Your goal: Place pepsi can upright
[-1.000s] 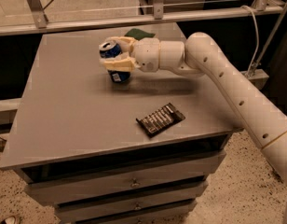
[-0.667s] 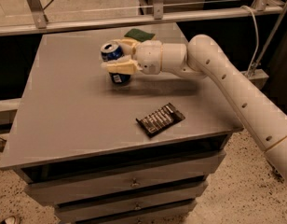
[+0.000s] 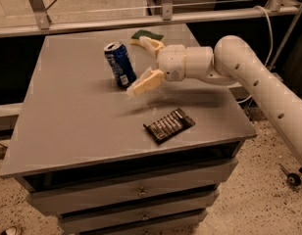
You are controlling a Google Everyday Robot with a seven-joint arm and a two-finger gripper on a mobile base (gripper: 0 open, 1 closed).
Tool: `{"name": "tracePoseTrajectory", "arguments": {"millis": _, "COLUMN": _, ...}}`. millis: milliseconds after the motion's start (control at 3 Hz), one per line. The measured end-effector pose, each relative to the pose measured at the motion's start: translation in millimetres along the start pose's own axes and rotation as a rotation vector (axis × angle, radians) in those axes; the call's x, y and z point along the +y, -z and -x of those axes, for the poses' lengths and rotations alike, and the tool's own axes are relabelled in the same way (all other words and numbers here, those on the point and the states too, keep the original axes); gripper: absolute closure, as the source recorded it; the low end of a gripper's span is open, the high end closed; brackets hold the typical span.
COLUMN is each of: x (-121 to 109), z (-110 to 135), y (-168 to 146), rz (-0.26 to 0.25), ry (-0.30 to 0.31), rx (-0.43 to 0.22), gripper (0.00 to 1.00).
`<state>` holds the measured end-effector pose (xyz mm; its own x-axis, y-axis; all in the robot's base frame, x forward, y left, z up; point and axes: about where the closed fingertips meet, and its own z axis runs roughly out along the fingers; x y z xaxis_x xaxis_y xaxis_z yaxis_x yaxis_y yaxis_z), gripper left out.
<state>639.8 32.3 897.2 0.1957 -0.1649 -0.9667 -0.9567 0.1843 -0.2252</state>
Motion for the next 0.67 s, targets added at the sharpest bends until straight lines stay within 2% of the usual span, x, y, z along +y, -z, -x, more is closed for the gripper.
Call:
{"name": "tracePoseTrajectory", "arguments": {"millis": 333, "x": -3, "z": 4, "y": 24, "rz": -0.021, "ry": 0.007, "rx": 0.057, "gripper": 0.00}}
{"name": "tracePoseTrajectory", "arguments": {"millis": 667, "x": -7, "z": 12, "y": 65, "rz": -0.056, "ry": 0.014, "rx": 0.147, "gripper": 0.00}}
